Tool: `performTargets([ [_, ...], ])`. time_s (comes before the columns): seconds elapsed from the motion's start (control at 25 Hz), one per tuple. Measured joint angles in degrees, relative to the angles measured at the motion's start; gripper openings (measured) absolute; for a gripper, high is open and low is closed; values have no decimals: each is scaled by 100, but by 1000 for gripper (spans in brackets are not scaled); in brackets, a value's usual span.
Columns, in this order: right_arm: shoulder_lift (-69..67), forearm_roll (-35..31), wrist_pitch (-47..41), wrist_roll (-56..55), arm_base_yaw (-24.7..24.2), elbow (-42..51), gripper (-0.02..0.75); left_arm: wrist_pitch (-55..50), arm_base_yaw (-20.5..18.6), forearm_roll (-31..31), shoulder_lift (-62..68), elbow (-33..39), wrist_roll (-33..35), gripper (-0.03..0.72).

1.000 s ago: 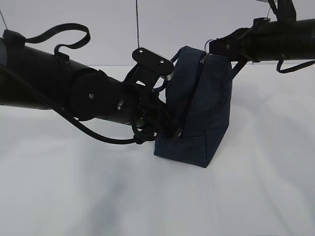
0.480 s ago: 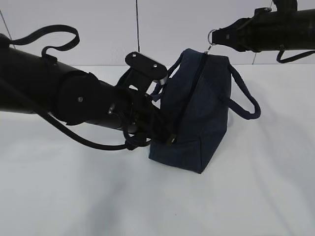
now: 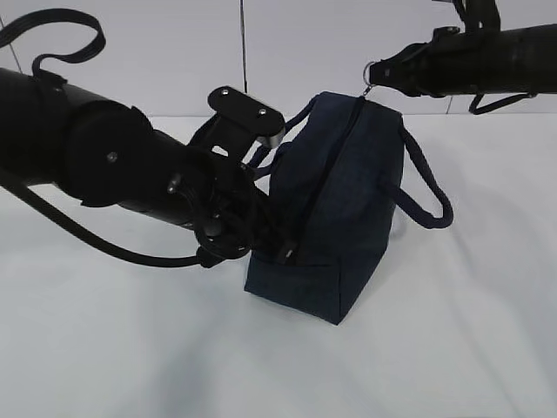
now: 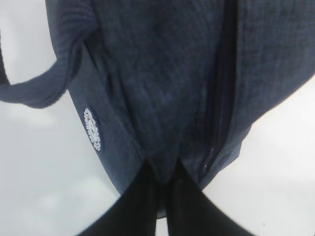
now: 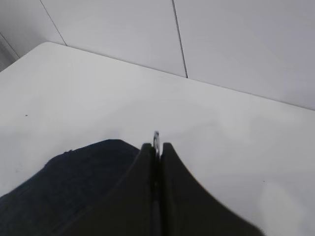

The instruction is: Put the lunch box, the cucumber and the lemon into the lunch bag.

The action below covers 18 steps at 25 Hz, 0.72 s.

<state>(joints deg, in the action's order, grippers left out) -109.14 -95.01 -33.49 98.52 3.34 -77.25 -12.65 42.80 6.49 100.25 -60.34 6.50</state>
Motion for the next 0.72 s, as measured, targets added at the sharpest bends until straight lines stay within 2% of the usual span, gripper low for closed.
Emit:
performTargets([
  [0.72, -430, -42, -151, -21, -49, -219, 1, -249, 0, -166, -198, 23, 0, 5],
])
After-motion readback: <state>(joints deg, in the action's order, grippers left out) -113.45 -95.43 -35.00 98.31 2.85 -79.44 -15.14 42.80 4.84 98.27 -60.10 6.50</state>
